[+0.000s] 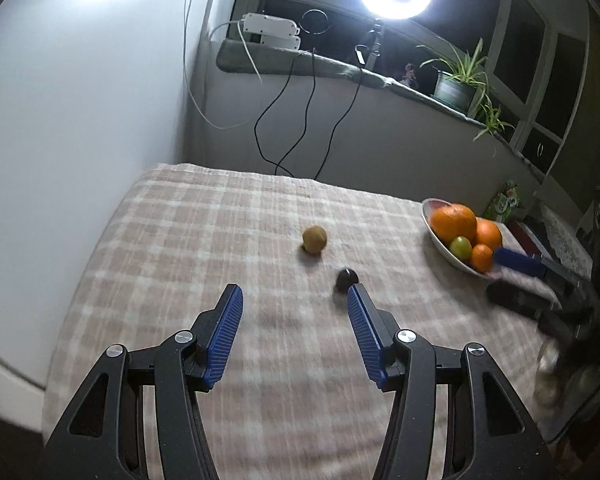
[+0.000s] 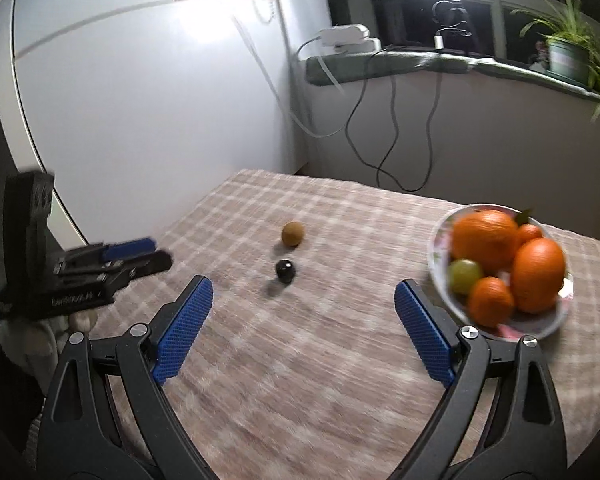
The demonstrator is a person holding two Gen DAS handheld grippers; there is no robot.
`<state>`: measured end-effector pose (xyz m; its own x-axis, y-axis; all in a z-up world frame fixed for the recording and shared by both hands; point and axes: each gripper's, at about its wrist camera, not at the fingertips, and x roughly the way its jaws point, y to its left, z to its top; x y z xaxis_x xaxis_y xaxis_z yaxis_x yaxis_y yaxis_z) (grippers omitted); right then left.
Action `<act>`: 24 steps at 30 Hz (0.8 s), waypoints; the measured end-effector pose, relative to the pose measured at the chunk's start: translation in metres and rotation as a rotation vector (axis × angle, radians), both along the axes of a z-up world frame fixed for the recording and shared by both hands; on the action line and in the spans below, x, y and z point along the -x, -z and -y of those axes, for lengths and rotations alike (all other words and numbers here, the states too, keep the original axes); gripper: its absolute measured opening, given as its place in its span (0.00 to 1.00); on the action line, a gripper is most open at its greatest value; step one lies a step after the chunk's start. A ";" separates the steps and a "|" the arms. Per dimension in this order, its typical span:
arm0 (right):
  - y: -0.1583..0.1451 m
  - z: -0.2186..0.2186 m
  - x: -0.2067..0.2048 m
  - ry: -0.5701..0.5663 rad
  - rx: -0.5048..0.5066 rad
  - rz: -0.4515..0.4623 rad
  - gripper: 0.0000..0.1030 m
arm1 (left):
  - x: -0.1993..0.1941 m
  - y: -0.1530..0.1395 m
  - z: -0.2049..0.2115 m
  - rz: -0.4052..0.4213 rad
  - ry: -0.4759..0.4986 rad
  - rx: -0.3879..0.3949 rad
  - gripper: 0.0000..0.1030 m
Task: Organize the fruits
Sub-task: 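Move both tools back to the last brown fruit and dark plum, then grasp the brown fruit with the left tool while the right tool grasps the plum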
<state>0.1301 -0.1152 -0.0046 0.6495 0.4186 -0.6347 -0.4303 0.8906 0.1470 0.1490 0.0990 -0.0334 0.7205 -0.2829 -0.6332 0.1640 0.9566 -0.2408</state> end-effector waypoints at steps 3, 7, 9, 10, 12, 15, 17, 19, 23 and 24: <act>0.014 -0.019 -0.014 -0.006 0.028 -0.025 0.84 | -0.023 0.006 0.002 -0.011 0.025 0.006 0.42; 0.037 -0.037 -0.033 -0.020 0.063 -0.077 0.67 | -0.053 0.016 0.007 -0.039 0.058 0.020 0.36; 0.045 -0.041 -0.040 -0.029 0.073 -0.095 0.62 | -0.066 0.020 0.010 -0.047 0.081 0.024 0.35; 0.050 -0.043 -0.044 -0.035 0.076 -0.107 0.60 | -0.072 0.023 0.013 -0.054 0.094 0.029 0.35; 0.057 -0.046 -0.051 -0.037 0.088 -0.122 0.58 | -0.082 0.027 0.017 -0.065 0.109 0.028 0.34; 0.064 -0.049 -0.060 -0.045 0.099 -0.144 0.53 | -0.098 0.036 0.024 -0.091 0.137 0.046 0.32; 0.067 -0.051 -0.065 -0.050 0.108 -0.156 0.48 | -0.105 0.041 0.028 -0.103 0.144 0.051 0.32; 0.069 -0.054 -0.069 -0.061 0.119 -0.164 0.45 | -0.109 0.044 0.031 -0.110 0.153 0.054 0.32; 0.072 -0.061 -0.077 -0.069 0.148 -0.175 0.45 | -0.116 0.047 0.032 -0.120 0.157 0.056 0.32; 0.073 -0.063 -0.079 -0.076 0.156 -0.179 0.43 | -0.118 0.048 0.033 -0.124 0.162 0.059 0.32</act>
